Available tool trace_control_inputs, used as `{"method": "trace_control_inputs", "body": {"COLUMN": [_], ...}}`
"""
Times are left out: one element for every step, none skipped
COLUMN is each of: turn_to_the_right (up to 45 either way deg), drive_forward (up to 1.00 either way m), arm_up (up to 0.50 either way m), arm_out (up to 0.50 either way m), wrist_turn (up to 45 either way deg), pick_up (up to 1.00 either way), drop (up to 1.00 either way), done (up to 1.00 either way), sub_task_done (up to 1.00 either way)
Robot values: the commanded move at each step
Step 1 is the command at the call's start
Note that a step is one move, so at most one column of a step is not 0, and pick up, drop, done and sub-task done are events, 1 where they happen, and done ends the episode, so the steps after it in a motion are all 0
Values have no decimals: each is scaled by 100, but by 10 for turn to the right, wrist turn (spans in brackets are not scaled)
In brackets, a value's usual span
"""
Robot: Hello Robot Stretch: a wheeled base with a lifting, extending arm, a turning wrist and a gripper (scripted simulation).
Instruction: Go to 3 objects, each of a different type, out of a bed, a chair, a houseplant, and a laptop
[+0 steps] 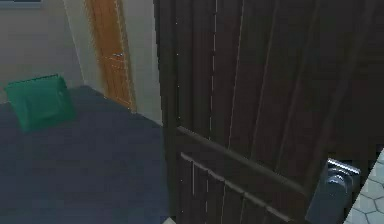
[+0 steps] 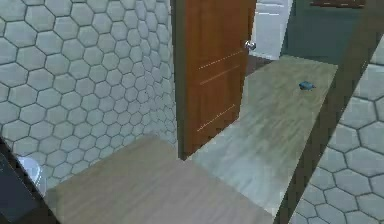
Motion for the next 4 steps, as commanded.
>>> {"method": "trace_control_inputs", "body": {"turn_to_the_right": [-300, 0, -150, 0], "drive_forward": [0, 70, 0, 40], "arm_up": [0, 0, 0, 0], "arm_out": [0, 0, 0, 0], "wrist_turn": [0, 0, 0, 0], "pick_up": [0, 0, 0, 0], "drop": [0, 0, 0, 0], "done": [0, 0, 0, 0], "sub_task_done": [0, 0, 0, 0]}}
